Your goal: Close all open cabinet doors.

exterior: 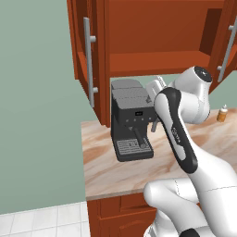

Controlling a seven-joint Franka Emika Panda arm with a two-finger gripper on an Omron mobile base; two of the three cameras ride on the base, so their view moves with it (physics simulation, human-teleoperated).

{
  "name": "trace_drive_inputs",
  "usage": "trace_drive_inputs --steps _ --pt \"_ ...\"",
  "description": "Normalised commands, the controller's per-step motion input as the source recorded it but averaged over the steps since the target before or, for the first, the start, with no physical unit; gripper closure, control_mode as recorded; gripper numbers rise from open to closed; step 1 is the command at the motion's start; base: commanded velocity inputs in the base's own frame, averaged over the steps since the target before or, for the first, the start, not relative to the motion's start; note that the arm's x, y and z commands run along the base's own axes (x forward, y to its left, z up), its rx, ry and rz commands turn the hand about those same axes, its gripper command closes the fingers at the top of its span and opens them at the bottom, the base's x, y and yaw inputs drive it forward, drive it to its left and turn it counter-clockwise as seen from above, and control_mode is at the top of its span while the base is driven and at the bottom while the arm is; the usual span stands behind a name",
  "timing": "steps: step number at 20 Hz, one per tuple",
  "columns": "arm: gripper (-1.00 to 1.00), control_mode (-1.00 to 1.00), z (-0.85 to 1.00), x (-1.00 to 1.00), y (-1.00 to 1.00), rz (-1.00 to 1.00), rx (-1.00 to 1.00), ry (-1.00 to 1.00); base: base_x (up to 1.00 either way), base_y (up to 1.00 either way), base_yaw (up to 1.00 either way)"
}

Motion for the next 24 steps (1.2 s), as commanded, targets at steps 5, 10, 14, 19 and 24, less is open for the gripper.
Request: trace_drive_inputs --steps 5,10,14,19,24 --pt "-1.0 -1.0 0.0 0.0 0.0 0.0 0.0 0.0 0.0 0.0 0.0" --pt "-1.0 -1.0 0.0 0.0 0.0 0.0 0.0 0.0 0.0 0.0 0.0" --pt "-1.0 -1.0 0.0 0.0 0.0 0.0 0.0 0.0 0.0 0.0 0.0" --pt "-1.0 -1.0 0.0 0.0 0.0 0.0 0.0 0.0 0.0 0.0 0.0" --pt "-1.0 -1.0 0.0 -0.26 0.0 0.04 0.0 -0.14 0.0 0.0 0.0"
